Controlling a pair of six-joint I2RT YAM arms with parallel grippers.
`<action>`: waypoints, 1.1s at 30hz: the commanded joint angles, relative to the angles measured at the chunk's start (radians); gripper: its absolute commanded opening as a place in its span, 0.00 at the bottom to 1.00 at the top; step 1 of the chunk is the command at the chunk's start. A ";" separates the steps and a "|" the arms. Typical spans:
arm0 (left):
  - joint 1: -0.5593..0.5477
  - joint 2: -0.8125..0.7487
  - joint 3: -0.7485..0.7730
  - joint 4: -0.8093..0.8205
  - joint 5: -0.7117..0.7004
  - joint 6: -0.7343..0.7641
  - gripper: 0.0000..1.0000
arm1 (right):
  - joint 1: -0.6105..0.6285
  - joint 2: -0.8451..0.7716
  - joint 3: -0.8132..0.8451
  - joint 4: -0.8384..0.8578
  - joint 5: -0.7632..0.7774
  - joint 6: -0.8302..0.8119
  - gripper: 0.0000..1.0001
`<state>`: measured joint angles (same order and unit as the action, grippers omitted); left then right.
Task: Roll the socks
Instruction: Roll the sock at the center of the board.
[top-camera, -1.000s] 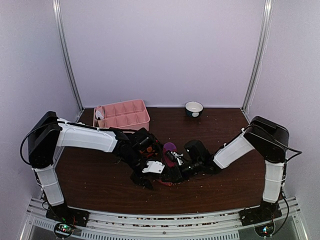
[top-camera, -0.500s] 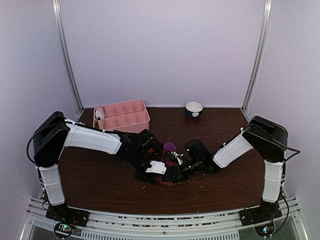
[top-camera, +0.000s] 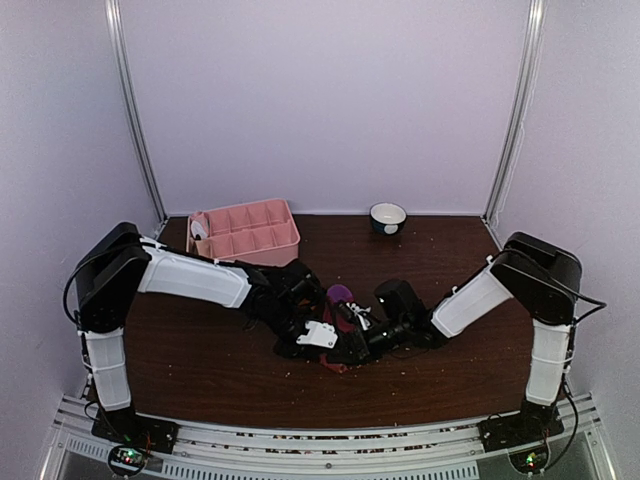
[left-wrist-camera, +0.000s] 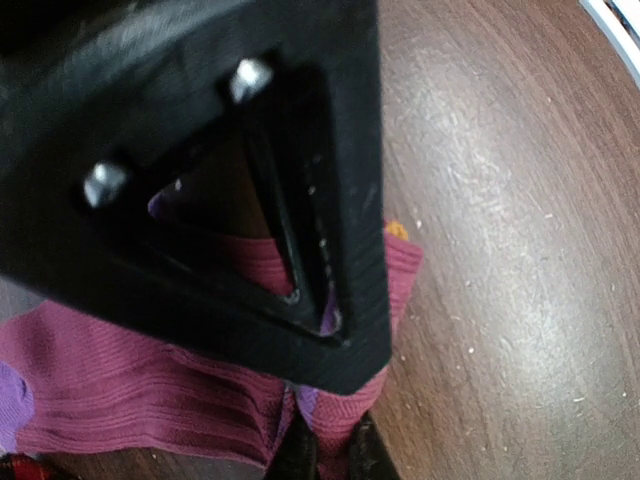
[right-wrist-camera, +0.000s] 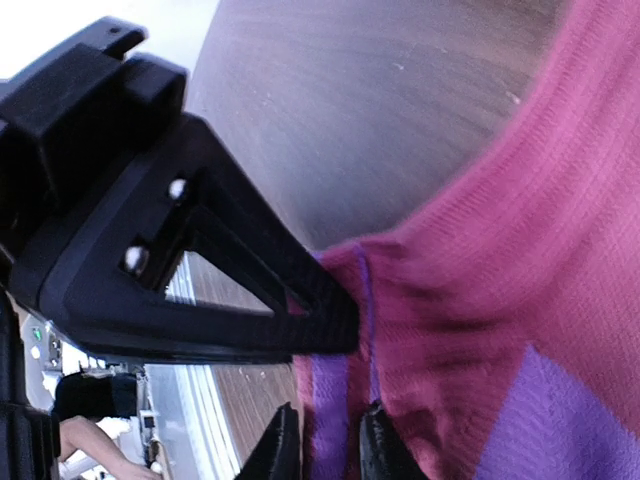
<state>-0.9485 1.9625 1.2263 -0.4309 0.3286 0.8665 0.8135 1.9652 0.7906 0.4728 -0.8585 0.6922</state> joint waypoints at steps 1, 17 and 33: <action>-0.006 0.083 0.027 -0.103 -0.022 0.001 0.06 | -0.006 0.006 -0.087 -0.229 0.097 -0.039 0.28; 0.076 0.194 0.158 -0.444 0.301 -0.137 0.00 | 0.003 -0.523 -0.447 0.028 0.475 -0.313 0.34; 0.140 0.396 0.320 -0.625 0.429 -0.277 0.00 | 0.410 -0.700 -0.338 -0.188 0.922 -0.835 0.47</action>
<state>-0.8059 2.2730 1.5745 -0.9672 0.8566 0.6235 1.1557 1.2263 0.3603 0.4007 -0.0673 0.0238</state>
